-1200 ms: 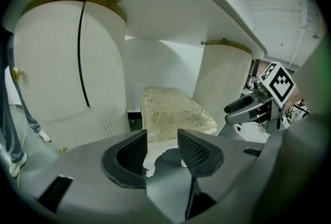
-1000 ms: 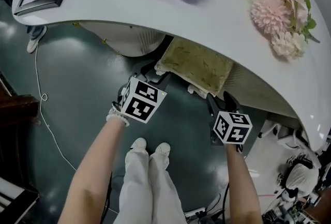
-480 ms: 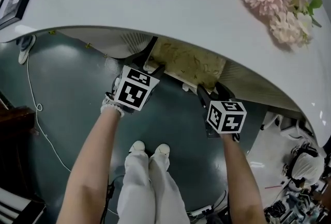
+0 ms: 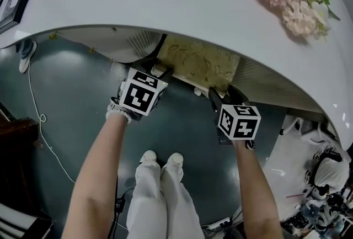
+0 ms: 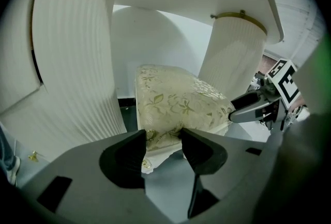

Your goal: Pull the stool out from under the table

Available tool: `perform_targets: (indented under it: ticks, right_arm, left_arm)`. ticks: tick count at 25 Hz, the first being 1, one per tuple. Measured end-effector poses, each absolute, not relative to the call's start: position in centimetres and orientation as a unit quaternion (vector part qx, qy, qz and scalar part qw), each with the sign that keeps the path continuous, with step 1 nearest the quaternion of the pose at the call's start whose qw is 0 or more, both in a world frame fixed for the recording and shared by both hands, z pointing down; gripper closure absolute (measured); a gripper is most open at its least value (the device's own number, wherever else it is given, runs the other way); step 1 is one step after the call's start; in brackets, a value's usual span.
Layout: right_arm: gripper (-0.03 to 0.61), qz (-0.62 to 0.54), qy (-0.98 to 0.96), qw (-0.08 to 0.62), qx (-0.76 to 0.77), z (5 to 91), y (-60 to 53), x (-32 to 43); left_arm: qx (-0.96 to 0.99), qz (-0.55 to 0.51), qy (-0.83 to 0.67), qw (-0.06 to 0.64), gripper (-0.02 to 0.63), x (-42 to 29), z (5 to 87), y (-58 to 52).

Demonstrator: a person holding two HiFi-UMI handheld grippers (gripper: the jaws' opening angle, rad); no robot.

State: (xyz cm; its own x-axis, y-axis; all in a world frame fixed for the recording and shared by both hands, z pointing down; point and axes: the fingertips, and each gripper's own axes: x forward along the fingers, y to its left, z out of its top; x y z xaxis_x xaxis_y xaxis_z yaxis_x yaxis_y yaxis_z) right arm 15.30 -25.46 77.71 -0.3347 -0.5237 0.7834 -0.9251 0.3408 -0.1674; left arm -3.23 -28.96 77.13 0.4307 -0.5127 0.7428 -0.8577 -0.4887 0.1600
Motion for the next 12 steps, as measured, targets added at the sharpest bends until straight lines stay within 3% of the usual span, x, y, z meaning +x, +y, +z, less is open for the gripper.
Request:
perform_targets:
  ticks: [12]
  right_arm:
    - [0.298, 0.319, -0.751, 0.322, 0.481, 77.7, -22.8, 15.0]
  left_arm:
    - [0.798, 0.33, -0.424, 0.273, 0.387, -3.5, 77.1, -25.8]
